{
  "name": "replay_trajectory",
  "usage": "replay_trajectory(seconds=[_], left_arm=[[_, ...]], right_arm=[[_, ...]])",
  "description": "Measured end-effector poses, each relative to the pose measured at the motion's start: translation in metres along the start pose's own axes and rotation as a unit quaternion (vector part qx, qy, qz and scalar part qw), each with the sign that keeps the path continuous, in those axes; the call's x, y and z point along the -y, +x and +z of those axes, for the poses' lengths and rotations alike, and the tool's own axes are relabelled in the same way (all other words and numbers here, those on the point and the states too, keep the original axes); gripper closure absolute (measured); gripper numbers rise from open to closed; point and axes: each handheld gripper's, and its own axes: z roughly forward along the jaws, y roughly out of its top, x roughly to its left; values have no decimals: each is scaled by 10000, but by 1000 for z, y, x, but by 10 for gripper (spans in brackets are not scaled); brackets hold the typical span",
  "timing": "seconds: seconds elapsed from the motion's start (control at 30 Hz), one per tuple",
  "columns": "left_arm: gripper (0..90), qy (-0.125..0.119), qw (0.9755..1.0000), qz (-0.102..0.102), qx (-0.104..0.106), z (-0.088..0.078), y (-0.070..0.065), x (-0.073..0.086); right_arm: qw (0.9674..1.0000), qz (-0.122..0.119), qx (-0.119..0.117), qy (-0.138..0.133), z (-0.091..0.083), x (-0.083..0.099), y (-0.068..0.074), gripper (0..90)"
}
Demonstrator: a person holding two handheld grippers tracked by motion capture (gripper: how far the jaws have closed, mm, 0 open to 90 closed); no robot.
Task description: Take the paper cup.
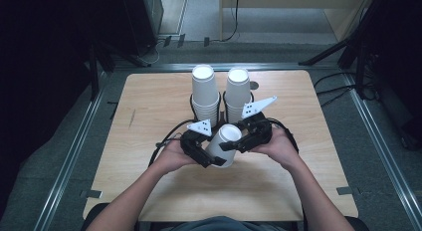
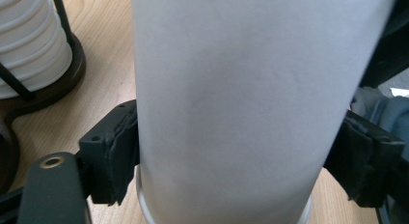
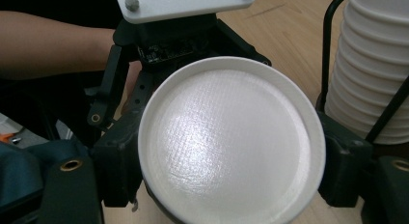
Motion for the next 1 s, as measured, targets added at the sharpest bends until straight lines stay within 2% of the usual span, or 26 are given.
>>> replay_trajectory(seconds=[0.07,0.17,0.33,0.5,0.6,0.67,0.8,1.0], left_arm=[[162,117,9999,-20,57,0,2,-1],[162,172,9997,-153,130,-2,5,-1],[163,206,9995,-197,151,-9,7,-1],[165,293,9994,-160,39,-18,8,-2],[167,298,9993,-217,31,-22,8,-2],[166,419,9990,-128,-93,-26,7,-3],[166,532,9984,-180,-116,-32,9,-4],[166,779,9966,-106,-226,-37,8,-5]], right_arm=[[10000,82,-32,23,0,0,-1,232],[9999,125,-57,50,0,1,-1,166],[9997,96,-49,202,-4,3,-2,162],[9991,-4,76,421,-6,8,-1,163],[9986,-44,124,515,-6,11,-2,164],[9983,-57,133,560,-5,13,-2,164],[9975,-74,190,680,-3,17,-2,164],[9960,-114,298,831,0,20,-1,165]])
